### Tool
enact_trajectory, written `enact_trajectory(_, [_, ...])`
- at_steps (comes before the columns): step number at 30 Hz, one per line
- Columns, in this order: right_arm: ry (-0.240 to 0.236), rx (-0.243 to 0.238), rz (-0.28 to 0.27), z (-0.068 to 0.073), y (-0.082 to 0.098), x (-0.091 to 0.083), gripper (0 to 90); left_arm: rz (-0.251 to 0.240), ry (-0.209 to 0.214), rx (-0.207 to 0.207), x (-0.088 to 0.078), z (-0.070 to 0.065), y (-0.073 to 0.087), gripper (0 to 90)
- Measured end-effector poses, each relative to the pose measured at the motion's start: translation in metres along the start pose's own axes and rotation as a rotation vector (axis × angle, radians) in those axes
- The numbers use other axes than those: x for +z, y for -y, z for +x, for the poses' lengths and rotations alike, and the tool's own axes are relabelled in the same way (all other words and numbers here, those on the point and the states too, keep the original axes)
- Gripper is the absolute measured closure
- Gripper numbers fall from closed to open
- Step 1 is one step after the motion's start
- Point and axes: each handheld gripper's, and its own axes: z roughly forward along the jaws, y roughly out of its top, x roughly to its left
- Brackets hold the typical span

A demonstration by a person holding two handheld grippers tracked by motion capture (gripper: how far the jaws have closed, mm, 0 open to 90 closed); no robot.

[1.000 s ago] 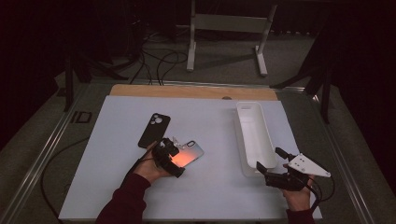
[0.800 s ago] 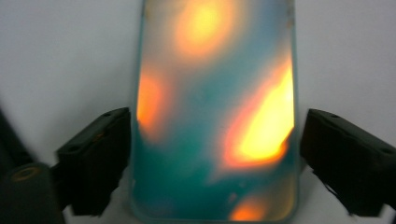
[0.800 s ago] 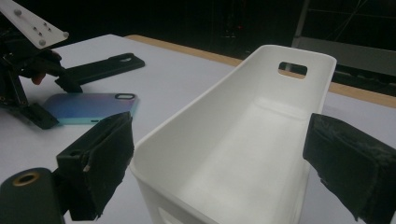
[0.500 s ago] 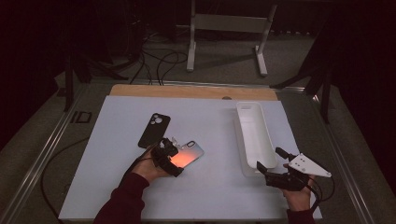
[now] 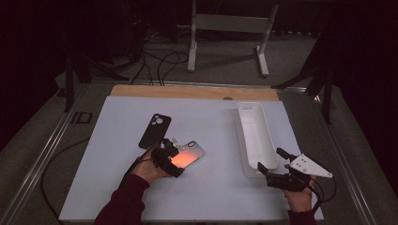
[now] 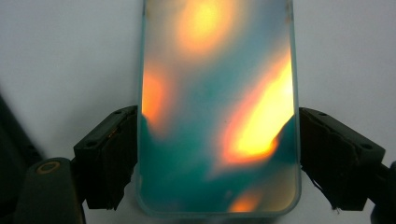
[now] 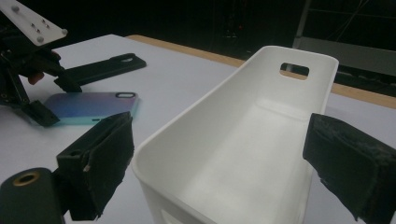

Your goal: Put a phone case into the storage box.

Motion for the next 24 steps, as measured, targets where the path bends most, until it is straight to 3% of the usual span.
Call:
enact_trajectory(11, [-0.01,0.012,0.018,0.0,-0.005,0.002,8.4,-0.078,-0.025,-0.014,-0.023,0.002,-0.002,17.3])
enact_trajectory(17, [-0.024,0.026,0.031,-0.001,-0.008,0.004,8.3,-0.115,-0.047,0.0,-0.033,0.0,-0.007,17.3])
enact_trajectory(24, [-0.067,0.082,0.05,-0.003,-0.017,0.011,8.3,-0.167,-0.073,0.014,-0.039,-0.006,-0.015,17.3])
